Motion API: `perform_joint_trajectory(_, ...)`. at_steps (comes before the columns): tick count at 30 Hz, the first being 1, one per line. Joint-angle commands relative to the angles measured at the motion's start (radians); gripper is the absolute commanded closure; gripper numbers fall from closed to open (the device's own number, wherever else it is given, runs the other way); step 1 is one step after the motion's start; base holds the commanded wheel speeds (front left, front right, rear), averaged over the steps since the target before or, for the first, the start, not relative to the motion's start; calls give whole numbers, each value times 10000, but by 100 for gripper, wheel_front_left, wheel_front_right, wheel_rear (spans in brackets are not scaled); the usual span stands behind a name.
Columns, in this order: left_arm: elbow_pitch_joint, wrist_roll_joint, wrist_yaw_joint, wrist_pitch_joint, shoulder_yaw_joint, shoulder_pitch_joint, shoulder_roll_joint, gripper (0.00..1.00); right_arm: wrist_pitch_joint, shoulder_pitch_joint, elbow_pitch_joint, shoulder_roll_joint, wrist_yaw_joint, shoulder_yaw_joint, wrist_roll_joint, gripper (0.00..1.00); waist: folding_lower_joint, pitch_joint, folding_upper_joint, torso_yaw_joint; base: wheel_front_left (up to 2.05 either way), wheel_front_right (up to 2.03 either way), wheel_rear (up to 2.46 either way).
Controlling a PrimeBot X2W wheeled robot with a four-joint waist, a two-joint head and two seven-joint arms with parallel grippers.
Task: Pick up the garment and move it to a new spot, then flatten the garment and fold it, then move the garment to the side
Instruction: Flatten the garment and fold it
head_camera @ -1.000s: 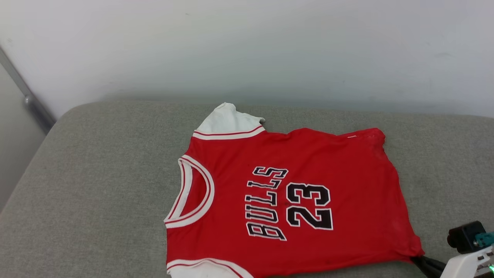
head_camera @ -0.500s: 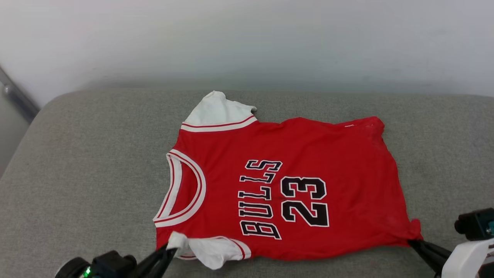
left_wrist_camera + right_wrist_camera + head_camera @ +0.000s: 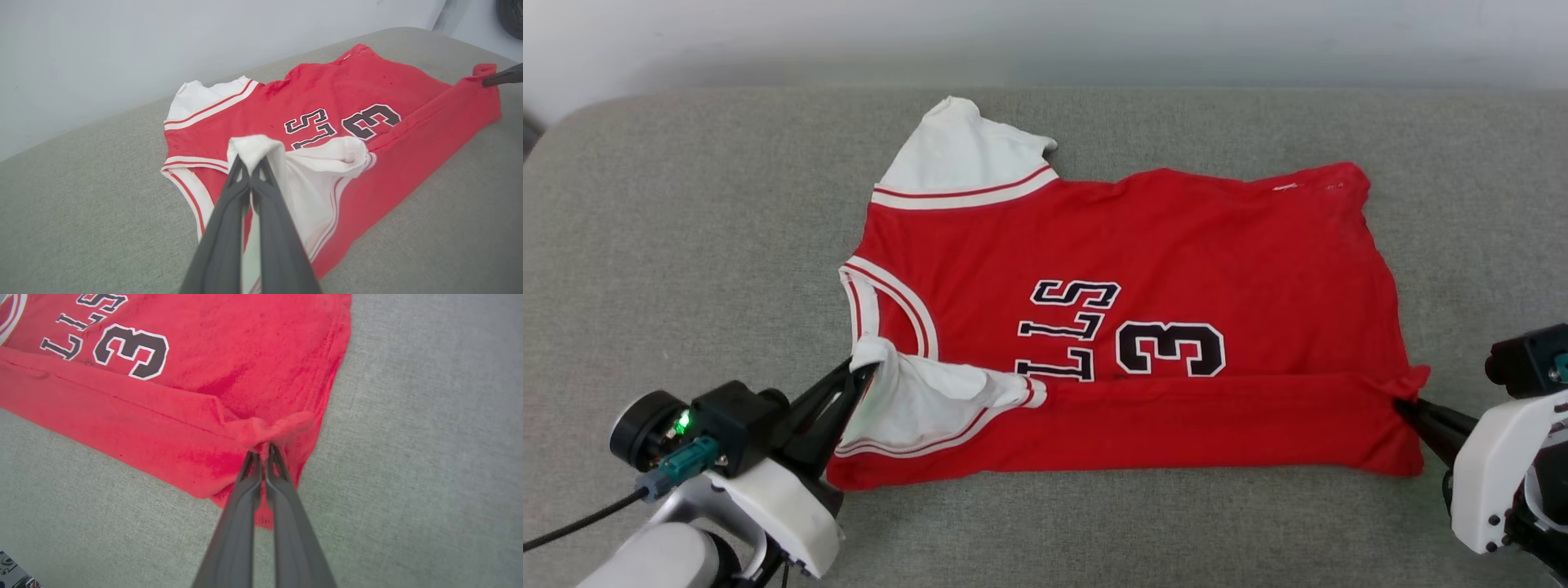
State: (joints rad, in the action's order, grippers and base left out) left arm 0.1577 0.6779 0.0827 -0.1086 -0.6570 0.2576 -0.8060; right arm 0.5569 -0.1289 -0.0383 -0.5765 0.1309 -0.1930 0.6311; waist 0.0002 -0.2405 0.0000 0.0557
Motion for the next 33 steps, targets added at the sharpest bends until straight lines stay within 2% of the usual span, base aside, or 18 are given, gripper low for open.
perform_joint_trajectory(1,-148,-86,-45,15,3,189,23,100,52,-159,74,3,-3,-57,-98,100,-2,-290,0,-32,0,0,0)
perform_joint_trajectory(4,-762,-189,-337,57,-116,681,251,100,212,-491,308,15,-3,-250,-250,100,-2,-553,0,-23,0,0,0)
perform_joint_trajectory(5,-1469,-262,-569,75,-216,1179,498,100,157,-705,470,22,-3,-357,-356,100,-2,-749,0,8,0,0,0)
perform_joint_trajectory(10,-2719,-455,-822,102,-486,1713,960,100,-82,-1001,704,103,-3,-518,-426,100,-2,-931,0,16,0,0,0)
perform_joint_trajectory(11,-2971,-514,-791,35,-506,1800,1072,100,-156,-1072,757,106,-3,-562,-486,64,-2,-955,0,13,0,0,0)
perform_joint_trajectory(12,-3230,-520,-743,-29,-533,1844,1196,77,-256,-1109,824,94,-3,-620,-561,17,-2,-972,0,6,0,0,0)
perform_joint_trajectory(13,-3501,-559,-715,-60,-578,1863,1311,53,-342,-1163,908,85,-5,-662,-638,0,-2,-983,0,2,0,0,0)
perform_joint_trajectory(14,-3731,-588,-676,-95,-613,1885,1417,0,-419,-1207,974,100,-5,-695,-685,0,-2,-984,0,-5,0,0,0)
perform_joint_trajectory(19,-4649,-495,-695,-309,-678,1950,1814,0,-623,-1336,1237,145,-3,-844,-699,0,-2,-725,0,-22,0,0,0)
perform_joint_trajectory(24,-4994,-145,-467,-510,-496,1465,1934,0,-698,-1178,1154,311,-3,-732,-555,0,-2,-172,0,-44,0,0,0)
perform_joint_trajectory(28,-4650,174,-378,-376,-433,941,1760,0,-411,-718,976,291,-3,-641,-807,0,-2,289,0,-14,0,0,0)
perform_joint_trajectory(33,-3818,548,-83,180,-477,184,1443,0,-215,-56,595,639,-5,-150,-991,0,-2,689,0,30,0,0,0)
